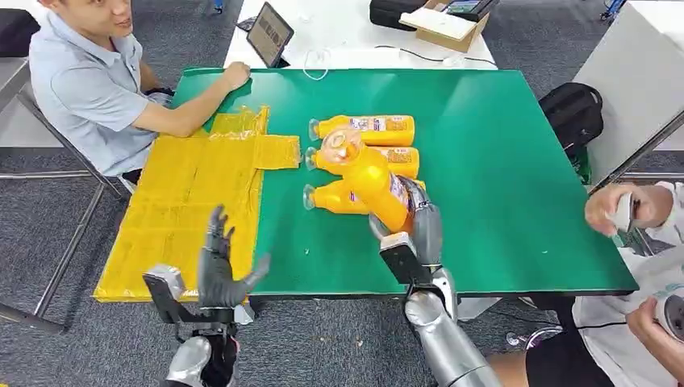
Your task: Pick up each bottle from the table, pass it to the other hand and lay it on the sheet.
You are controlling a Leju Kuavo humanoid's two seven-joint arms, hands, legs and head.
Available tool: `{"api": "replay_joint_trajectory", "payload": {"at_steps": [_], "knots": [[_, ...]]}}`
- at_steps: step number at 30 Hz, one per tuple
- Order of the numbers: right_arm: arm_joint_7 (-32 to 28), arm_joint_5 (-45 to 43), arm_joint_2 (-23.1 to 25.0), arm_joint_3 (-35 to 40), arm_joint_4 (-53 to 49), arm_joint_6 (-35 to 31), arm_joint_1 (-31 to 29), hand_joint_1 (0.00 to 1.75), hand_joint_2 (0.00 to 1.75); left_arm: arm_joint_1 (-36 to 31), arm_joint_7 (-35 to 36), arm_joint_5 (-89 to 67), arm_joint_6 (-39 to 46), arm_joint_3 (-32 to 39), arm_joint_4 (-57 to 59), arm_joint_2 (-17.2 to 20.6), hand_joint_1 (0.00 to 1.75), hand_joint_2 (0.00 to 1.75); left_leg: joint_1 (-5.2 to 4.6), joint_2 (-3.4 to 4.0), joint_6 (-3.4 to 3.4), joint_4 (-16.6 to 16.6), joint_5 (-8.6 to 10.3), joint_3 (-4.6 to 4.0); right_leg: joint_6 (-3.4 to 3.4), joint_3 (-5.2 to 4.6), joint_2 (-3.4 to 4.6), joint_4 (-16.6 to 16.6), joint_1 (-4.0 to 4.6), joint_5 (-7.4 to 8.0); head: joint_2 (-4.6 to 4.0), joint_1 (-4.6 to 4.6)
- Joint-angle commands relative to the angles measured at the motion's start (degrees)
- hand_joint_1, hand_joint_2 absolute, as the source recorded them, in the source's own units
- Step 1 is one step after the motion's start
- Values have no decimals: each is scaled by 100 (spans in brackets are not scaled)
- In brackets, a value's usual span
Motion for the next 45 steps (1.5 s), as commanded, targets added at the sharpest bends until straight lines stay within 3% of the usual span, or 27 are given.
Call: {"api": "replay_joint_trajectory", "payload": {"at_steps": [1,10,14,18,27,45], "knots": [[-92,109,452,857,493,350,-537,175,175,-369,169,-215,-355,-807,1022,118,0,175,1,18,-9,-3,-12,32,-16,23,17,3,3,-9,0,2],[-73,156,598,1441,1242,562,-870,175,175,-528,144,-25,-656,-851,1160,103,0,175,4,8,-4,-5,0,13,-8,6,5,-2,5,-3,0,2],[-195,470,906,1859,1827,294,-1013,175,175,-662,224,270,-654,-703,1192,-41,0,175,3,16,-5,-6,-1,9,-9,4,13,0,4,-2,0,4],[-195,545,891,2470,1749,4,-866,175,175,-777,348,899,-482,-395,1137,-211,0,175,8,5,-9,-2,-6,19,-14,15,3,0,9,-9,0,2],[-195,332,861,2735,1832,61,-774,175,175,-704,200,1313,-307,-282,793,-211,0,175,11,-3,-7,-3,-5,17,-14,16,-7,-3,11,-11,0,2],[-195,68,884,3255,2066,158,-709,175,175,-771,429,2559,-952,-4,594,-178,0,175,13,-15,-8,-6,-4,24,-16,24,-23,-7,14,-16,0,0]]}}
